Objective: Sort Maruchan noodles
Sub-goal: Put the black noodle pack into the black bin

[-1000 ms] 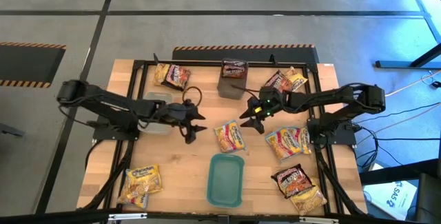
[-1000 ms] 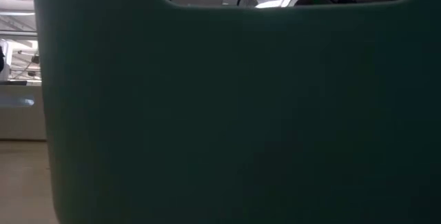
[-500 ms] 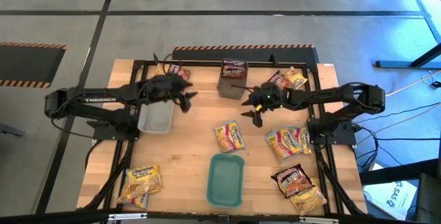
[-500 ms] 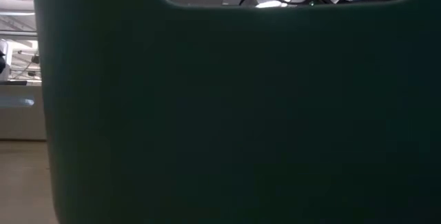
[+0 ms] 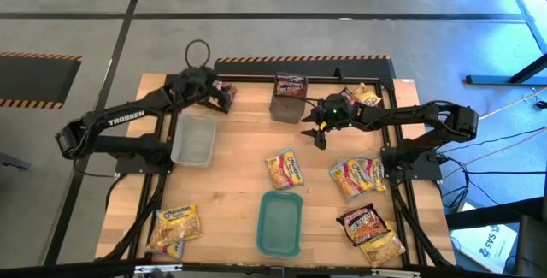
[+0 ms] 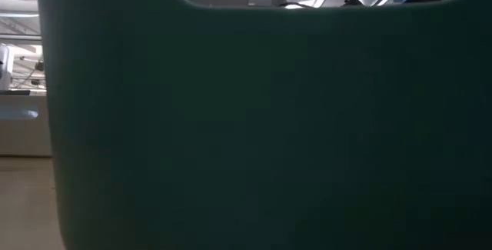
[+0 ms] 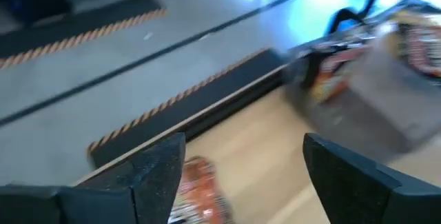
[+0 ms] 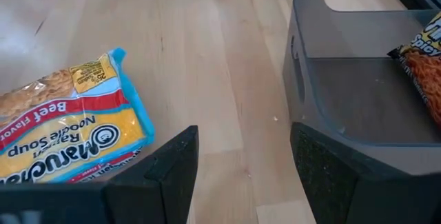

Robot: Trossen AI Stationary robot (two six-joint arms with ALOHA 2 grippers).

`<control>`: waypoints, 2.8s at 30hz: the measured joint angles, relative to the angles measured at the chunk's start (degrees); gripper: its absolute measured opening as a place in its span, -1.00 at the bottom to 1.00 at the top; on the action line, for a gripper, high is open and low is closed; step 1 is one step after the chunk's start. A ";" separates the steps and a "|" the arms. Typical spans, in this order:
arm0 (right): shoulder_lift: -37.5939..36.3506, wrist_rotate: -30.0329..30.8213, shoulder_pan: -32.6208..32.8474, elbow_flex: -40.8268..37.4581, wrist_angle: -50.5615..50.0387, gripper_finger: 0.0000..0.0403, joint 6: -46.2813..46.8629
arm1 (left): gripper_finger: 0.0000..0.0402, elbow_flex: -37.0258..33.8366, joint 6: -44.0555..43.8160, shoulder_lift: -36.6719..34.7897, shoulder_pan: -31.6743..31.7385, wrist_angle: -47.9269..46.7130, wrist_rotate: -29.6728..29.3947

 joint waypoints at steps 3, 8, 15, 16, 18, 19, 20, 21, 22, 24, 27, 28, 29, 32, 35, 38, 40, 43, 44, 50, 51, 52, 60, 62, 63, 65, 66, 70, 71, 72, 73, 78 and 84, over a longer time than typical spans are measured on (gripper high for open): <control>0.00 0.00 0.00 0.00 0.18 0.06 -0.88 | 0.47 4.95 -1.67 3.25 5.36 -7.88 0.75; 0.04 0.00 0.00 0.00 0.17 0.06 -1.50 | 0.45 10.85 -3.19 11.78 12.94 -18.33 5.90; 0.09 -0.03 0.11 -0.02 -0.11 0.06 -1.70 | 0.45 12.78 -4.31 22.67 19.94 -21.32 15.90; 0.09 -0.03 0.11 -0.02 -0.11 0.06 -1.70 | 0.45 12.78 -4.52 23.67 20.42 -21.38 16.10; 0.09 -0.03 0.11 -0.02 -0.31 0.06 -1.70 | 0.45 12.81 -4.73 25.56 21.09 -21.36 15.31; 0.09 -0.03 0.11 -0.03 -0.45 0.06 -1.70 | 0.45 12.81 -4.81 26.38 21.41 -21.39 15.26; 0.09 -0.03 0.11 -0.04 -0.48 0.06 -1.68 | 0.45 12.81 -4.85 27.16 21.67 -21.40 15.41; 0.09 -0.05 0.11 -0.04 -0.48 0.06 -1.64 | 0.45 12.81 -4.83 27.76 21.93 -21.28 15.59; 0.09 -0.05 0.11 -0.04 -0.48 0.06 -1.64 | 0.45 12.81 -4.79 28.34 22.02 -21.20 15.66; 0.20 -0.05 0.11 -0.04 -0.47 0.06 -1.63 | 0.45 12.81 -4.67 29.24 22.01 -20.81 15.80; 0.63 -0.05 0.11 -0.06 -0.45 0.06 -1.67 | 0.44 12.81 -4.60 30.05 21.98 -20.26 17.23; 0.67 -0.04 0.11 -0.09 -0.48 0.06 -1.68 | 0.43 12.81 -4.40 30.39 21.94 -19.91 17.47; 0.85 -0.05 0.11 -0.09 -0.26 0.06 -1.75 | 0.42 12.83 -4.34 30.80 21.93 -19.67 17.62; 1.03 -0.05 0.11 -0.09 -0.41 0.06 -1.94 | 0.35 12.83 -4.09 32.29 21.95 -18.94 19.65; 1.03 -0.05 0.11 -0.09 -0.33 0.06 -1.97 | 0.25 12.84 -3.23 33.49 21.79 -18.05 22.52; 1.01 -0.05 0.11 -0.09 -0.28 0.06 -2.48 | 0.14 12.92 -3.12 34.21 20.45 -16.80 23.01; 1.03 -0.05 0.11 -0.09 -0.06 0.06 -2.58 | 0.08 12.92 -3.12 34.23 19.61 -16.25 23.13; 1.01 -0.05 0.11 -0.09 0.02 0.06 -2.58 | 0.00 12.92 -2.88 34.25 18.26 -15.35 23.29; 1.01 -0.05 0.11 -0.09 0.02 0.06 -2.58 | -0.03 12.92 -2.82 34.25 17.88 -15.18 23.29; 1.01 -0.05 0.11 -0.09 0.02 0.06 -2.58 | -0.18 12.89 -2.71 34.25 15.08 -14.13 23.27; 1.01 -0.05 0.11 -0.09 0.02 0.06 -2.58 | -0.20 12.89 -2.71 34.25 14.56 -14.09 23.29; 1.01 -0.05 0.11 -0.09 0.00 0.06 -2.58 | -0.22 12.89 -2.71 34.25 14.06 -14.10 23.29; 1.01 -0.05 0.11 -0.09 0.01 0.06 -2.50 | -0.35 12.83 -2.86 34.25 9.83 -13.56 25.70; 1.01 -0.05 0.11 -0.09 0.02 0.06 -2.49 | -0.36 12.83 -2.94 34.25 8.36 -13.01 26.02; 1.01 -0.05 0.11 -0.09 0.02 0.06 -2.49 | -0.36 12.83 -3.14 34.25 7.77 -12.97 25.85; 1.01 -0.05 0.11 -0.09 0.02 0.06 -2.45 | -0.35 12.84 -3.36 34.25 6.81 -12.85 23.68; 1.01 -0.06 0.11 -0.09 0.02 0.06 -2.45 | -0.34 12.99 -3.36 34.25 6.49 -13.06 22.15; 1.01 -0.07 0.11 -0.09 0.02 0.06 -2.38 | -0.24 15.11 -3.59 34.25 6.13 -15.32 19.96; 1.01 -0.09 0.11 -0.09 0.01 0.06 -2.38 | -0.20 15.76 -3.98 34.25 6.16 -16.03 19.90; 1.01 -0.18 0.11 -0.09 0.02 0.06 -2.42 | -0.15 16.38 -4.14 34.25 6.31 -16.63 19.89; 1.01 -0.59 0.11 -0.09 0.02 0.06 -2.49 | -0.11 16.89 -4.28 34.25 6.49 -16.91 19.71; 0.98 -1.58 0.13 -0.09 0.01 0.06 -2.87 | 0.12 17.48 -4.88 34.23 7.21 -17.49 18.19; 0.98 -1.56 0.13 -0.09 -0.02 0.06 -4.20 | 0.27 16.08 -9.98 35.16 8.31 -16.69 22.93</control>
